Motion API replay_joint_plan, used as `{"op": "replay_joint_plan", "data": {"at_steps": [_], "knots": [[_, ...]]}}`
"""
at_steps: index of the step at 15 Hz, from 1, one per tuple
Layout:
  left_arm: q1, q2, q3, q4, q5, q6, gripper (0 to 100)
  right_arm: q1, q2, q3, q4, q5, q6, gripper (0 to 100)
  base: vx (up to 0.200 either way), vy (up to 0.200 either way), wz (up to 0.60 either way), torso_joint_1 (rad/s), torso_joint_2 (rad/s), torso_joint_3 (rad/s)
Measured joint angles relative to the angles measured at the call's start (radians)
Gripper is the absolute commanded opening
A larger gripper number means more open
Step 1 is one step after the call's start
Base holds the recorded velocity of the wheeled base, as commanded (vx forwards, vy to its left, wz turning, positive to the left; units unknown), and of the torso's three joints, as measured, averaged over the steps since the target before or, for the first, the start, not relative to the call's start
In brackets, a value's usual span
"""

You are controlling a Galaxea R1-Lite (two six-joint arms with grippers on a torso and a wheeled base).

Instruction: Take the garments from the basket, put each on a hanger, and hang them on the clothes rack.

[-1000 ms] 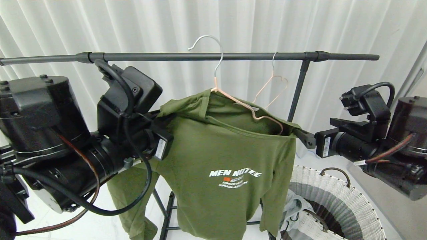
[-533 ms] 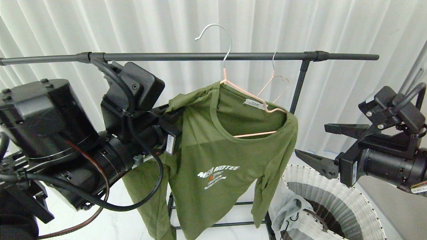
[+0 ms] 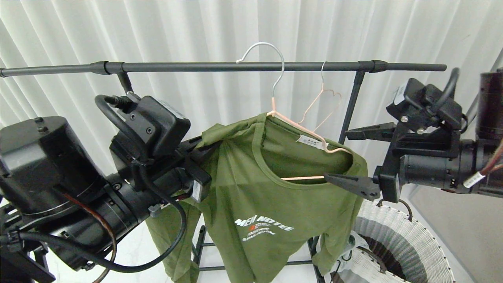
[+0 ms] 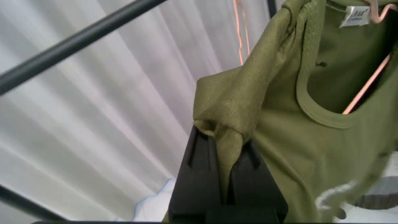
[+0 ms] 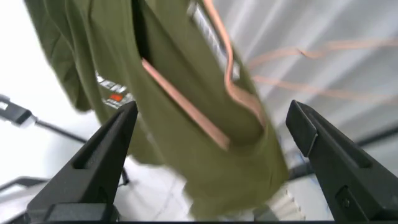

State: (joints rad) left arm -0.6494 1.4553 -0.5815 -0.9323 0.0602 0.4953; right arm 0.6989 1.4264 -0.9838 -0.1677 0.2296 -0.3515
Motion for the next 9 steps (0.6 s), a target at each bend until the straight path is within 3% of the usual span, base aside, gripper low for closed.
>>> {"op": "replay_joint_plan", "data": {"at_steps": [4,9], "knots": [[-0.011,-0.020,0.023,0.000,-0.017,0.018,0,0.006,0.109,-0.115,0.043,0.043,-0.025,100,0.000,0.000,0.00,0.000,0.00,0.000],[-0.033,-0.029,0.028,-0.002,-0.019,0.019,0,0.013,0.190,-0.159,0.048,0.055,-0.025,100,0.000,0.000,0.00,0.000,0.00,0.000]]}}
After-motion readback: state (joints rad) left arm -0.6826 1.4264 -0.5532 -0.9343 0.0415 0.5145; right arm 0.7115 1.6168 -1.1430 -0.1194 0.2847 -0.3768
